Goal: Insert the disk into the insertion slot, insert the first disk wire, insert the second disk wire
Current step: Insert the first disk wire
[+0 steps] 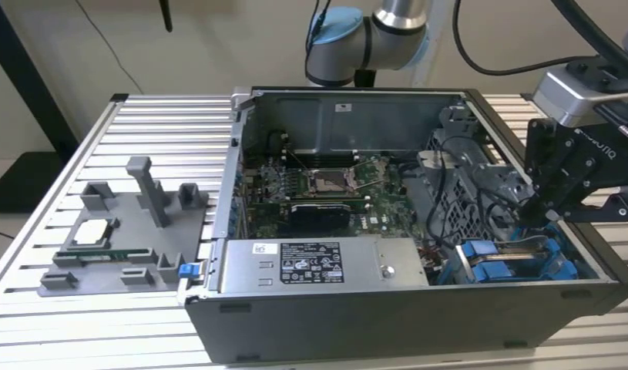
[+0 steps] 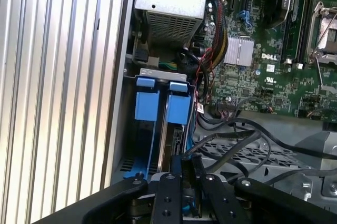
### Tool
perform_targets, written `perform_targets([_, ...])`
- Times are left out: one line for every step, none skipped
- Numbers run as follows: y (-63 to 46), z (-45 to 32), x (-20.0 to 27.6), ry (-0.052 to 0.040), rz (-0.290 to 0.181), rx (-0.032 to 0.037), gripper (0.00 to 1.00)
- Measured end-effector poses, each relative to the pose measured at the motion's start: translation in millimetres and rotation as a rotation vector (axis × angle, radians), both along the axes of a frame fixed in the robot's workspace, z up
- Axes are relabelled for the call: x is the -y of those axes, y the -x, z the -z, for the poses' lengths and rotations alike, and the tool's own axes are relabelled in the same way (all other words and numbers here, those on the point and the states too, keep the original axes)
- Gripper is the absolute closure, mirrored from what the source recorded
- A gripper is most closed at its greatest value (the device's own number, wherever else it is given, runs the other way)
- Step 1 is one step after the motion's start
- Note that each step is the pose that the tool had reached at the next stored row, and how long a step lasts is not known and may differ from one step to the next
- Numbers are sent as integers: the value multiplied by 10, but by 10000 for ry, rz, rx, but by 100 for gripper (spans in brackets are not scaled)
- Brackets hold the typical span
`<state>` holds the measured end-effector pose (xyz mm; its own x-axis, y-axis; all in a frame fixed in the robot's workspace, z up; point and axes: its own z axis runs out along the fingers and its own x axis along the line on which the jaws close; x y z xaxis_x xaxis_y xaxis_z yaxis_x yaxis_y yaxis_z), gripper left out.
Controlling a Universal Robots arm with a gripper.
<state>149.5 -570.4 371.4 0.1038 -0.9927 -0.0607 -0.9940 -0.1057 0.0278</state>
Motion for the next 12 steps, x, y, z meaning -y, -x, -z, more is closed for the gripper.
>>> perform_targets([-4, 2, 1, 0, 2, -8, 100])
perform_targets([-7, 4, 3, 0, 5, -17, 100])
perform_targets([-11, 7, 4, 0, 8, -26, 100])
perform_targets([-14, 9, 5, 1, 11, -34, 100])
perform_targets([-18, 11, 6, 1, 13, -42, 100])
perform_targets([-21, 13, 8, 1, 15, -50, 100])
perform_targets([-24, 16, 9, 0, 18, -59, 100])
perform_targets([-27, 18, 10, 0, 20, -67, 100])
perform_targets([-31, 20, 11, 0, 23, -76, 100])
perform_targets([-34, 23, 13, 0, 25, -85, 100])
perform_targets([-37, 25, 14, 0, 28, -93, 100])
perform_targets([-39, 27, 14, 1, 31, -102, 100])
